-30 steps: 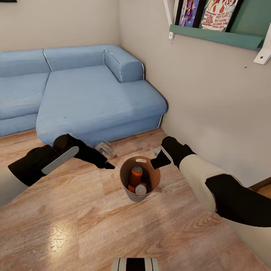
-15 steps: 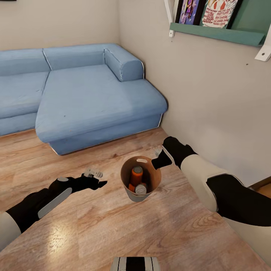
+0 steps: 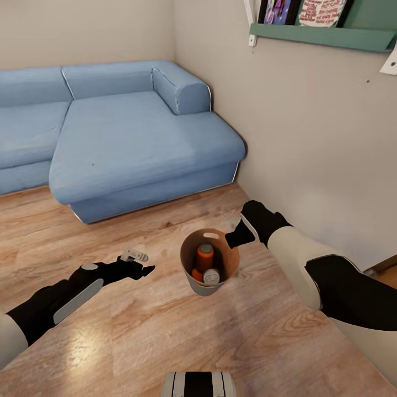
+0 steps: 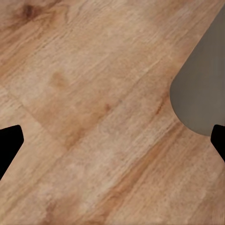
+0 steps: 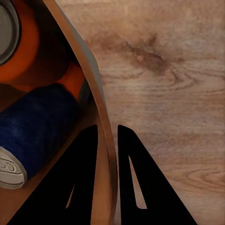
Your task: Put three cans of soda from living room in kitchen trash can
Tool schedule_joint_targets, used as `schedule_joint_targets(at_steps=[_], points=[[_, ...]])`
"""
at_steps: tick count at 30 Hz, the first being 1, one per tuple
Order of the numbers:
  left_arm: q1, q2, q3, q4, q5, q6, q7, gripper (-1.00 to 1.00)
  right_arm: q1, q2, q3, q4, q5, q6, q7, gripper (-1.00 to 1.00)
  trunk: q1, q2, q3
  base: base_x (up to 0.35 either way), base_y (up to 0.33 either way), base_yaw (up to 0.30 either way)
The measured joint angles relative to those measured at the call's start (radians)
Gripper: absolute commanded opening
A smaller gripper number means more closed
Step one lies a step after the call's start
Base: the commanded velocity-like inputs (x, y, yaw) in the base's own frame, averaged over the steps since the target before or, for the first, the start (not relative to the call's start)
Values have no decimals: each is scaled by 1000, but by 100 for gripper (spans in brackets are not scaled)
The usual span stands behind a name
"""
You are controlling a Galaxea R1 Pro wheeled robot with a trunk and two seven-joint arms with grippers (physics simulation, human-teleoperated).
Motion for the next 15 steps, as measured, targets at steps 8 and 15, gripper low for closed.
schedule_joint_targets(at_steps=[8,15], points=[[0,-1,0,1,1,0,2,100,1,-1,0,0,1,0,0,-100,27,-49,-22,0,0,0],[0,-2,0,1,3,0,4,100,1,-2,2,0,5,-1,-1,-100,28,-50,-34,0,0,0]])
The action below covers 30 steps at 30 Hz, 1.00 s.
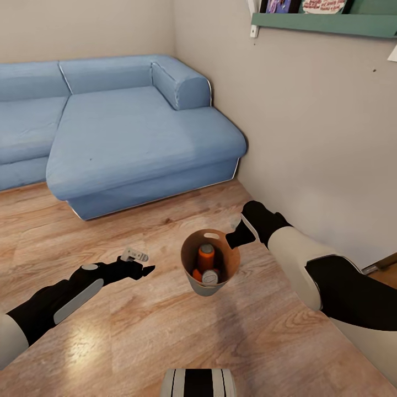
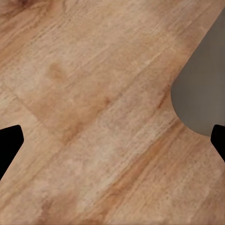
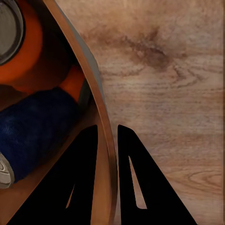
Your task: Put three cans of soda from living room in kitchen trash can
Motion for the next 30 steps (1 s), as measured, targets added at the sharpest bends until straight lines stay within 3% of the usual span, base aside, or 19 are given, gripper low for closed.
schedule_joint_targets(at_steps=[14,18,27,30], points=[[0,-2,0,7,0,0,2,100,0,1,0,-1,-2,0,0,-100,0,0,0,0,0,0],[0,-4,-1,7,0,0,1,100,0,1,-2,-1,-7,1,1,-100,2,-1,-15,0,0,0],[0,-4,-1,7,0,0,1,100,0,0,-1,-1,-5,1,0,-100,2,-1,-15,0,0,0],[0,-5,-2,7,0,0,0,100,0,0,-2,-1,-6,1,1,-100,3,-2,-27,0,0,0]])
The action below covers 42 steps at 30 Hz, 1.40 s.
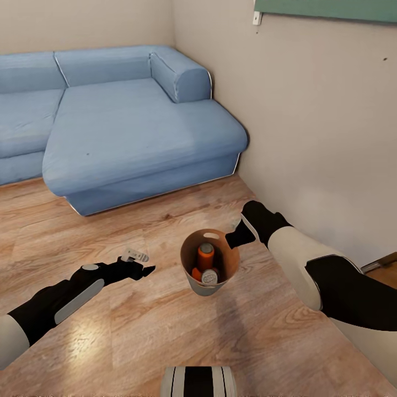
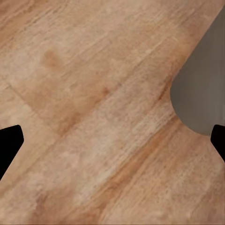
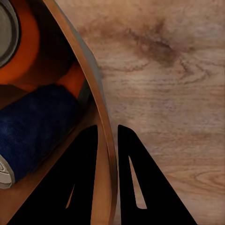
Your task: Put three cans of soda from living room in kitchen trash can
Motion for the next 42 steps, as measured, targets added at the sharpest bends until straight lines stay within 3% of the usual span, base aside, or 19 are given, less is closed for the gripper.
schedule_joint_targets(at_steps=[5,12,16,26,31,42], points=[[0,-1,0,0,0,0,-2,100,0,0,2,0,8,-1,0,-100,2,-1,-19,0,0,0],[0,-1,0,0,0,0,-1,100,4,0,0,0,0,0,-1,-100,2,-1,-19,0,0,0],[0,-1,0,0,0,0,0,100,6,0,1,-1,4,0,-1,-100,4,-2,-35,0,0,0],[0,-1,0,0,0,0,-1,100,6,0,0,-1,0,0,-1,-100,4,-2,-35,0,0,0],[0,-2,0,0,-1,0,-1,100,6,0,2,-1,7,-1,-1,-100,6,-3,-54,0,0,0],[0,-3,0,0,-1,0,-3,100,6,0,1,-1,4,-1,-1,-100,6,-3,-54,0,0,0]])
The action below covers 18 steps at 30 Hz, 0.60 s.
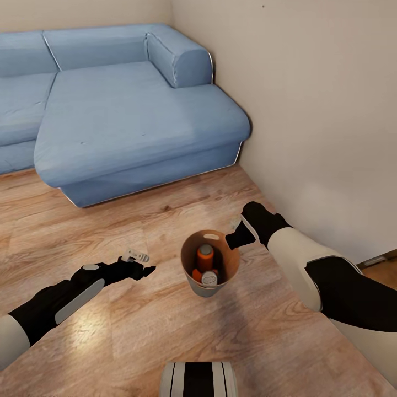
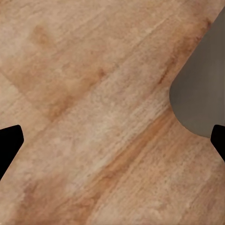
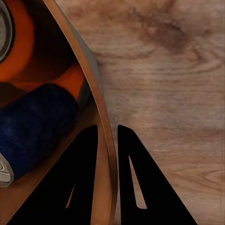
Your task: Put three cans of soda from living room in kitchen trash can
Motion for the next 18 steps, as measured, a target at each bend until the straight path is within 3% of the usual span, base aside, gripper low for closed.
schedule_joint_targets(at_steps=[5,11,18], points=[[0,0,0,0,0,0,0,100,0,1,1,0,1,0,-1,-100,0,0,0,0,0,0],[0,-1,0,1,0,1,-1,100,0,0,0,0,1,0,0,-100,3,-1,-23,0,0,0],[0,0,0,1,0,1,-2,100,0,0,-1,0,-3,1,0,-100,3,-1,-23,0,0,0]])
